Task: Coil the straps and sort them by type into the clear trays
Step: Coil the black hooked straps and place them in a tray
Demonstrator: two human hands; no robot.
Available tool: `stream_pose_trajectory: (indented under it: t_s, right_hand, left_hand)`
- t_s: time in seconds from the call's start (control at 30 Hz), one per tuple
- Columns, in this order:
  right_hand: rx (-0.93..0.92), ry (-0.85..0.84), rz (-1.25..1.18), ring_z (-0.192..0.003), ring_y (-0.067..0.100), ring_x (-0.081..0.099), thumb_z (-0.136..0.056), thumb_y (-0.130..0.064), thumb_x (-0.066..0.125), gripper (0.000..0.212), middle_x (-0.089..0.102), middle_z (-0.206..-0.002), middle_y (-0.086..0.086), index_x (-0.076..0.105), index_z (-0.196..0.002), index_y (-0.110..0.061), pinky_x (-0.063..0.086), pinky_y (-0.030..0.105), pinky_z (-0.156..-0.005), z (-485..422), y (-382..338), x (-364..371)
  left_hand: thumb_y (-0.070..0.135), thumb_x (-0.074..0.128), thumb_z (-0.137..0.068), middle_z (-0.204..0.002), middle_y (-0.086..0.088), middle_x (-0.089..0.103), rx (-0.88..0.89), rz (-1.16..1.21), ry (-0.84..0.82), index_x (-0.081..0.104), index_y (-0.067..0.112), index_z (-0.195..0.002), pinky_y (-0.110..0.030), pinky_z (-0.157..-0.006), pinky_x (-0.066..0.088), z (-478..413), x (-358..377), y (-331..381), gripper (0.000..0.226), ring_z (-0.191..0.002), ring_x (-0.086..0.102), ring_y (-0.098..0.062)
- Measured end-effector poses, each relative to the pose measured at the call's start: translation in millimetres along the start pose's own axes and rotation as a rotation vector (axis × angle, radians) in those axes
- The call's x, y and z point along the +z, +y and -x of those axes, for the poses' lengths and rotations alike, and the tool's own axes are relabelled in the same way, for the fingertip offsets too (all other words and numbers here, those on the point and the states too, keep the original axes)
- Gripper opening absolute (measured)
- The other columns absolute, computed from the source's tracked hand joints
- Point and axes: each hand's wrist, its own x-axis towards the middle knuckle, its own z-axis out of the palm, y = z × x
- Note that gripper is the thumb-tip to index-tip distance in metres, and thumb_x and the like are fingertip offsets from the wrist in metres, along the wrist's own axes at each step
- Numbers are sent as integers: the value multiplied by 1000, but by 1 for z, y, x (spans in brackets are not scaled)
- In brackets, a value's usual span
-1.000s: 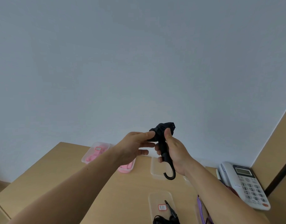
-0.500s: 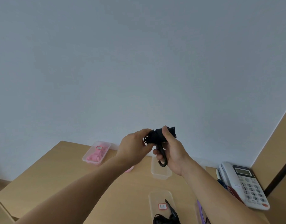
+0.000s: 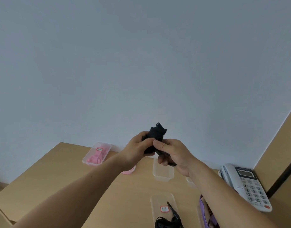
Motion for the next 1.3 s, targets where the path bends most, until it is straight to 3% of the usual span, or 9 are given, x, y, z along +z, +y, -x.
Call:
stream_pose_trajectory:
  t_s: [0.2,0.3,0.43,0.67,0.8,0.97,1.07,1.2,1.3]
  right_hand:
    - [-91,115,138,-75,19,73,-86,-15,73,24,75,-99,0,64,-108,-9,52,26,-65,-1,-2,8]
    - [-130,263,204,-70,11,70,-86,-9,71,14,76,-84,1,68,-100,-9,56,23,-67,-6,0,0]
    - [-229,172,478,-79,-1,64,-87,-10,70,19,74,-86,-12,72,-90,-29,47,8,-70,-10,3,0]
    - [-563,12,1054,-75,4,56,-94,-15,63,20,53,-92,-6,69,-90,-35,46,17,-68,-11,1,16]
    - [-694,102,835,-90,5,58,-86,-10,72,21,60,-95,-6,74,-100,-26,45,12,-80,-14,3,30]
    - [-679,106,711,-119,1,52,-92,-24,63,34,60,-128,-14,61,-125,-29,41,15,-99,-15,20,44]
    - [-564,54,706,-114,-1,55,-97,-36,50,39,56,-127,-21,48,-135,-35,42,14,-96,-15,27,51]
    - [-539,21,902,-99,-3,55,-91,-68,39,64,51,-106,-25,56,-133,-22,45,16,-85,-16,29,60]
    - [-452,-24,754,-87,-3,60,-92,-57,48,46,59,-101,-23,58,-128,-32,47,15,-77,-18,26,72]
  left_hand:
    - [24,61,-87,-99,-14,70,47,209,98,59,2,-112,-37,-84,58,-7,-8,2,34,-97,71,-26]
    - [17,56,-99,-111,-18,64,15,187,161,57,-1,-118,-42,-87,57,-7,-21,-3,26,-102,68,-32]
    - [25,57,-99,-108,-15,66,-28,138,234,61,3,-113,-33,-71,52,-4,-32,-5,26,-90,66,-24]
    - [27,53,-95,-85,-13,63,-316,68,51,64,6,-94,-39,-71,46,9,-56,-13,24,-70,56,-23]
    - [29,46,-92,-88,-16,63,-372,247,-156,67,7,-99,-33,-61,45,22,-66,-17,31,-61,44,-22]
    - [34,46,-86,-81,-13,60,-367,460,-296,70,8,-96,-30,-56,48,32,-77,-19,37,-55,44,-19]
    - [34,45,-87,-83,-14,59,-396,429,-361,67,7,-99,-31,-56,49,32,-87,-15,36,-53,44,-19]
    - [36,43,-85,-76,-11,56,-515,336,-508,63,9,-98,-25,-49,40,38,-96,-22,36,-48,38,-17]
    - [39,49,-77,-74,-10,55,-519,379,-530,65,12,-92,-24,-47,36,39,-100,-29,35,-46,37,-16]
